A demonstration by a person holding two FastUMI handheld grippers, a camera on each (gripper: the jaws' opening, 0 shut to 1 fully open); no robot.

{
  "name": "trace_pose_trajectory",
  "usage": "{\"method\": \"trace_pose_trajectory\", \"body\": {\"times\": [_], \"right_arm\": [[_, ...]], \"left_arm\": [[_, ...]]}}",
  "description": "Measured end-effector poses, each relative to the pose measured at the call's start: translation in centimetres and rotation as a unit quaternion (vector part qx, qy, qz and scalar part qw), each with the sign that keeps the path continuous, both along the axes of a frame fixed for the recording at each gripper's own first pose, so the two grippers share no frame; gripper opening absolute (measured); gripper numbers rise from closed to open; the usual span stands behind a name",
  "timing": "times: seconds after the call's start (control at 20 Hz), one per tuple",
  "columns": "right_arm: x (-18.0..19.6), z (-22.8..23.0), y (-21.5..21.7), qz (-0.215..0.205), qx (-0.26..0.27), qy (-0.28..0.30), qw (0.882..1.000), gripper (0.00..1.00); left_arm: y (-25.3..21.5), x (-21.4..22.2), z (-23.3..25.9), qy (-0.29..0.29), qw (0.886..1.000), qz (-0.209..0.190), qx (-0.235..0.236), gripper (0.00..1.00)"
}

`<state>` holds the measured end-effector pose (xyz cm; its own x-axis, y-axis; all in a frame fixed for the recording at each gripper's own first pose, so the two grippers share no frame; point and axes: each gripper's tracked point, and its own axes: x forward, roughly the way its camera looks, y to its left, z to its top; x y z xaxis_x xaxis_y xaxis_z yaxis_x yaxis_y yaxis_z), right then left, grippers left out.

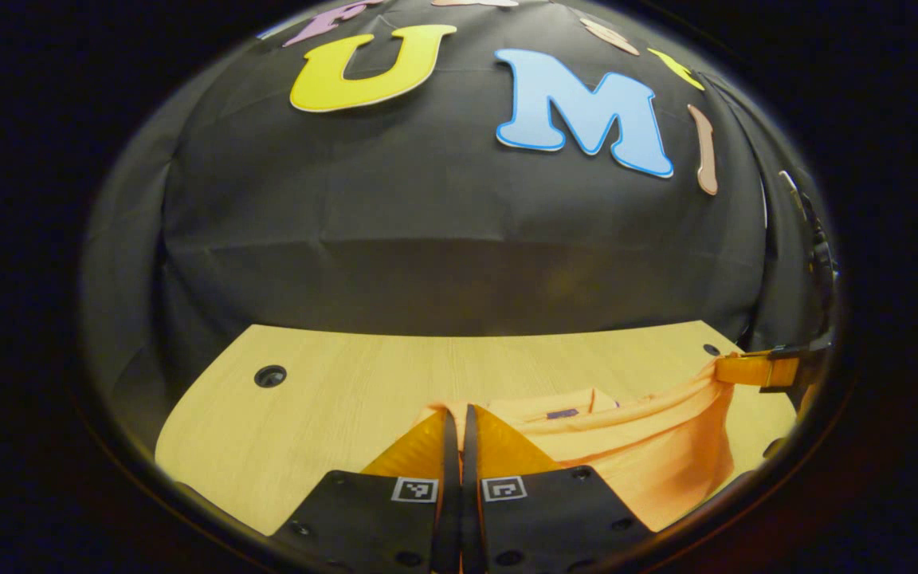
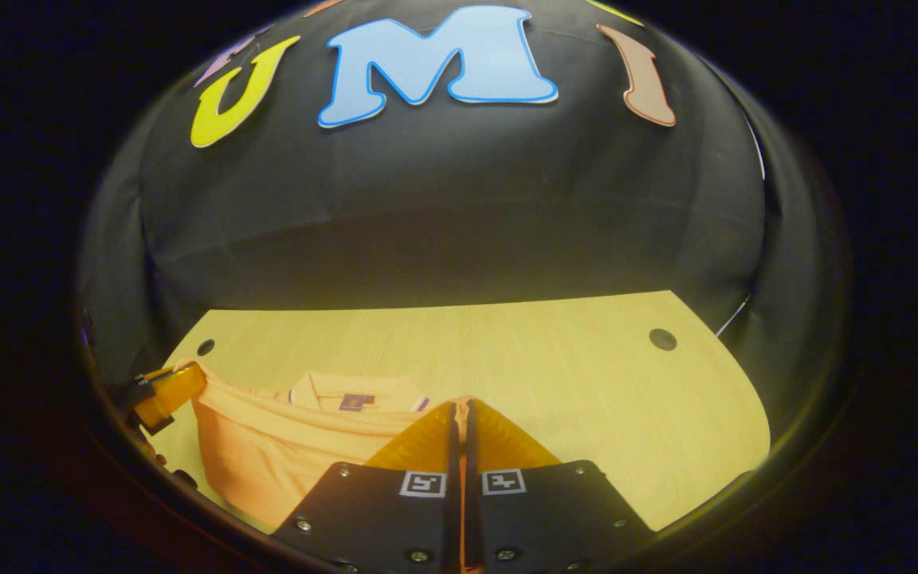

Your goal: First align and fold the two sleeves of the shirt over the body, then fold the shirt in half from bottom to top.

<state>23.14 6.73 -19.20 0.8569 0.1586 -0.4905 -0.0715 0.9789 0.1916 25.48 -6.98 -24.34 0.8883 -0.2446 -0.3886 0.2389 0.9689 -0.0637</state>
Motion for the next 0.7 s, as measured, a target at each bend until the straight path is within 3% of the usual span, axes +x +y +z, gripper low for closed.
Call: {"method": "trace_pose_trajectory", "body": {"times": [0.7], "right_arm": [[4.4, -4.2, 1.8, -0.013, -0.054, 0.027, 0.998, 0.05]], "left_arm": [[0.5, 4.0, -5.2, 0.009, 1.000, 0.001, 0.019, 0.10]]}}
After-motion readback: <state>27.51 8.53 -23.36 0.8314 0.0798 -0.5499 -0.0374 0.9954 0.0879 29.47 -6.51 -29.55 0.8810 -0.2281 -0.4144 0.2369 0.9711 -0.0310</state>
